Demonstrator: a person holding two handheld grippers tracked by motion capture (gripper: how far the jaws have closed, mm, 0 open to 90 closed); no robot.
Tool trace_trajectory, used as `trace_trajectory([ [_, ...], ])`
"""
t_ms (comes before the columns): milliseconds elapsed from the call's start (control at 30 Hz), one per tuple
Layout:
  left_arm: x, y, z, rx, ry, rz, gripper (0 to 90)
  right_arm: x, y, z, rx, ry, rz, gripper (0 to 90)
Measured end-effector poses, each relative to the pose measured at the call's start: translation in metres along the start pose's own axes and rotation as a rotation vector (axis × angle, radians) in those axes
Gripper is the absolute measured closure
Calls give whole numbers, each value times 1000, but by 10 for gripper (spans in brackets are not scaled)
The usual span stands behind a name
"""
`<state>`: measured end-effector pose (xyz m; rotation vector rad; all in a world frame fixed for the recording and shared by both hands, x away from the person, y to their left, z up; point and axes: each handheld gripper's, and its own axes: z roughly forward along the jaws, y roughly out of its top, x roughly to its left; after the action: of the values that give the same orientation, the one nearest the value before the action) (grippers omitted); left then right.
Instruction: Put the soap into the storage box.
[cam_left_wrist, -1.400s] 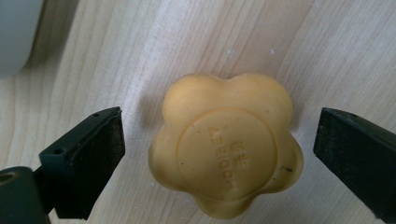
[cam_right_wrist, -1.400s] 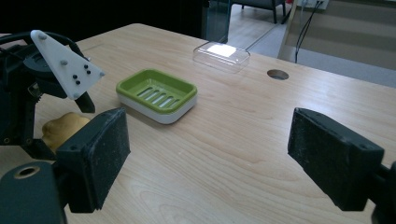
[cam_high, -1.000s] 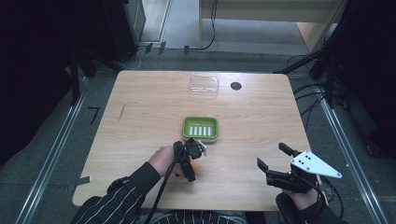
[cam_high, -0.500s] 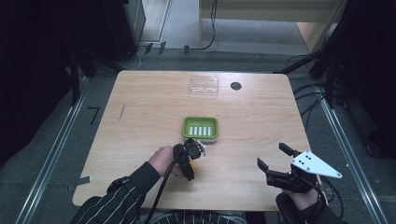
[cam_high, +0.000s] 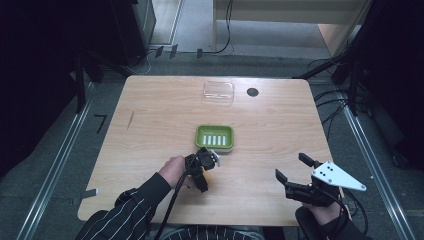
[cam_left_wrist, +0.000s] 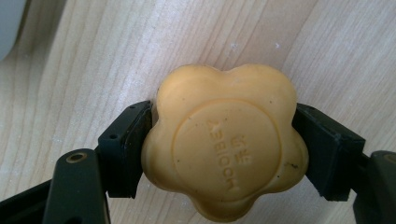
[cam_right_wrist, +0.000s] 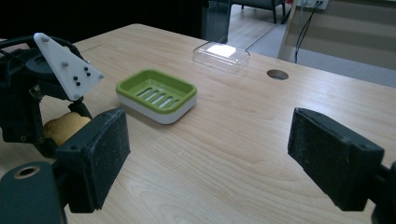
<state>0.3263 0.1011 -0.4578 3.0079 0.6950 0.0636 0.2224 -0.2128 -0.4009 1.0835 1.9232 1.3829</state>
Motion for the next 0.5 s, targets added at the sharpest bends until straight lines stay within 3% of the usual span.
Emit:
trace_trajectory([
  [500,1,1,-14,-19,2,20,263,0,0,0,2,0,-4,135],
])
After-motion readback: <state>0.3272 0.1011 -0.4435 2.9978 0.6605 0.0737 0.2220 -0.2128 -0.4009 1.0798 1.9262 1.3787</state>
